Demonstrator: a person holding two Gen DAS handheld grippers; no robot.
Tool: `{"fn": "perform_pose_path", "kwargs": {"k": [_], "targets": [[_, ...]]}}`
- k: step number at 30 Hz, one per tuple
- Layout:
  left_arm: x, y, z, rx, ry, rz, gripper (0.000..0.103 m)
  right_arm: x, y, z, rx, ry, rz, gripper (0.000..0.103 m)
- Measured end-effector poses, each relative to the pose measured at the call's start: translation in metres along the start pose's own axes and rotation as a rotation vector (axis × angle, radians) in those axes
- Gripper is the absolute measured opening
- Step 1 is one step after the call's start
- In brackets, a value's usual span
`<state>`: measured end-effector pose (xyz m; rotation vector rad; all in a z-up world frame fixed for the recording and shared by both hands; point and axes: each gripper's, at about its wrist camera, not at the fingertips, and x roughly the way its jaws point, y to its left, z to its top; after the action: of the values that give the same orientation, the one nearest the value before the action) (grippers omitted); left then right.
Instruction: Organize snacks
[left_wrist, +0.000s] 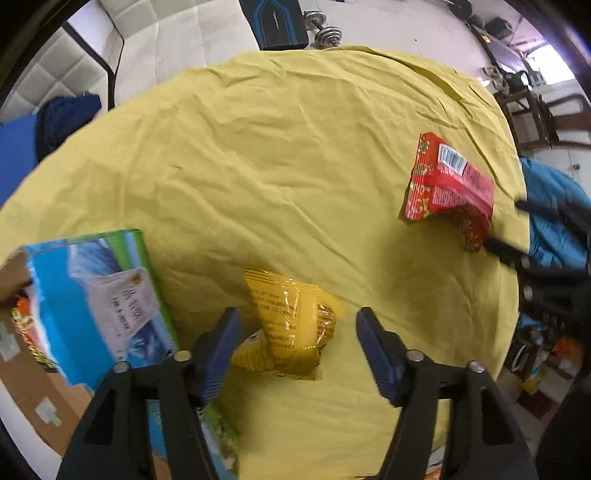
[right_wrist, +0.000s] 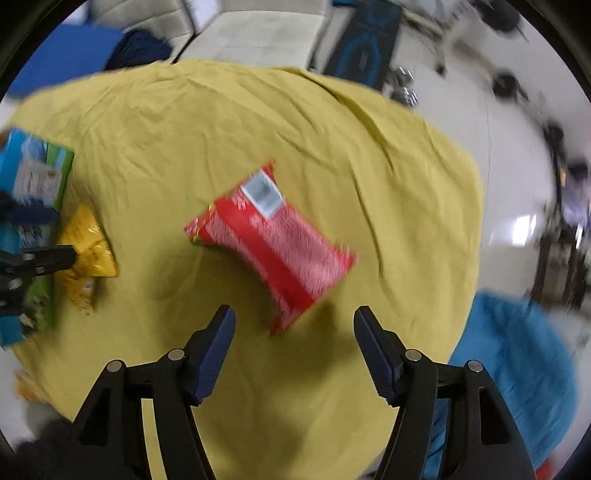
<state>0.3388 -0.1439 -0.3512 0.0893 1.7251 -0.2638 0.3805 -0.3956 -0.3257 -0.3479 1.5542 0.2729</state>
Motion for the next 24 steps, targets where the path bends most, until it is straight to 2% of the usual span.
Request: {"fn": "perform_pose_path", "kwargs": {"k": [3,6,7,9,12,13,16,19,24], "targets": [[0.009,-0.003,-0.005,0.052,0.048,0.05,0.065,0.01,0.008,0.022,-0.101,0.03,-0.034,0.069],[0.016,0.012,-0.012,0.068,0.113,0.067,0.065,0.024,0.024,0.042,-0.141,0.055,-0.06,0.069],[0.024,0.012,-0.014,0.068,0.134,0.055,0.065,0.031,0.026,0.054,-0.138,0.068,-0.074,0.069],[0.034,0.016,-0.014,0.047,0.158,0.014,0.065,0.037,0.026,0.057,-0.123,0.069,-0.062,0.068],[0.045,0.034,-0.015,0.027,0.162,-0.012,0.065,0.039,0.026,0.053,-0.043,0.075,-0.043,0.062],[0.046,0.034,-0.014,0.033,0.161,-0.008,0.065,0.053,0.025,0.041,-0.028,0.085,-0.037,0.059],[0.049,0.026,-0.012,0.057,0.183,0.007,0.065,0.056,0.021,0.025,0.065,0.142,-0.001,0.055],[0.053,0.016,-0.007,0.074,0.194,0.03,0.065,0.051,0.02,0.009,0.116,0.157,0.021,0.055],[0.029,0.011,-0.007,0.108,0.171,0.059,0.065,0.052,0.019,0.0,0.144,0.167,0.056,0.059]]}}
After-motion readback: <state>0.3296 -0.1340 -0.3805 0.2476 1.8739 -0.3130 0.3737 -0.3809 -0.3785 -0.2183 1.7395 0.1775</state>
